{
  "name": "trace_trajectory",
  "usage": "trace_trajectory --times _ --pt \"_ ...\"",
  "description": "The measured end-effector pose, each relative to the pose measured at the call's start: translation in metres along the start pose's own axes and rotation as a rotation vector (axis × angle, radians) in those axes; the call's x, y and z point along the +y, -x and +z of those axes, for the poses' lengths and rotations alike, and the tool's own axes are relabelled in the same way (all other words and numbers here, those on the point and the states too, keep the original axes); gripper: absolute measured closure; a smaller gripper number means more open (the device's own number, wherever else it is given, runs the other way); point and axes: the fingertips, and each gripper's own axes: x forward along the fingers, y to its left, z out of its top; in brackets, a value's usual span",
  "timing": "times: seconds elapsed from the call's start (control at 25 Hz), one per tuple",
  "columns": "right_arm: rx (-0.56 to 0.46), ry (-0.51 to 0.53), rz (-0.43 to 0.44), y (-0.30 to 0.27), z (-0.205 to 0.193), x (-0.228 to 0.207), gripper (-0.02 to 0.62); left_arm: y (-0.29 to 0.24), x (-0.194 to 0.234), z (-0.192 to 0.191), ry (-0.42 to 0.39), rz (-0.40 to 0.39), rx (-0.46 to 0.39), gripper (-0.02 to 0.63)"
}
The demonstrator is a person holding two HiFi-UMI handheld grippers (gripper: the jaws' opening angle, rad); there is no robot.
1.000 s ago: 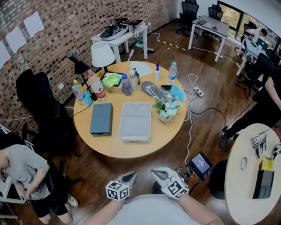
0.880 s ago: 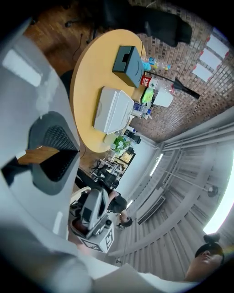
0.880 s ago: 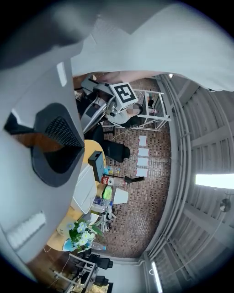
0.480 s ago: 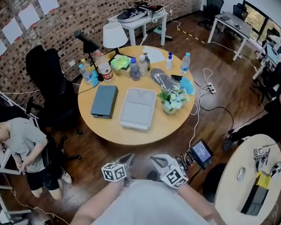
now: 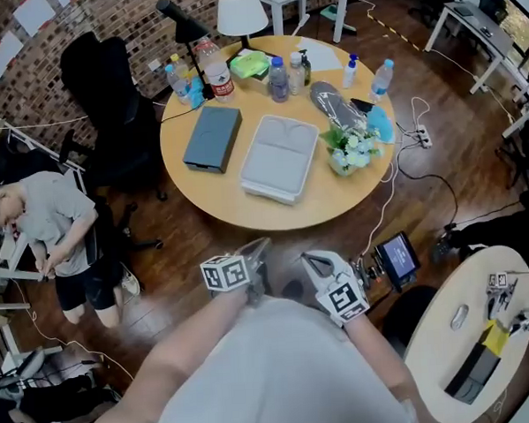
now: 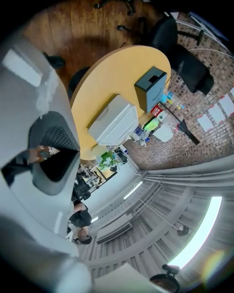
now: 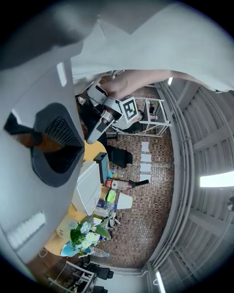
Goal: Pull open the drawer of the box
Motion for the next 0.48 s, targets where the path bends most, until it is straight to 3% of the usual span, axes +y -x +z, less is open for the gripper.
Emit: trace_trajectory --times 0.12,0.48 --pt "0.000 -0.008 0.001 -0.008 0.003 -0.006 0.591 -0.009 0.004 0.002 0.047 -0.022 0.001 0.599" --pt "0.054 0.040 0.048 -0.028 0.016 -0.021 0.591 -0.035 0.049 0.027 0.381 -0.022 -0.164 0.598"
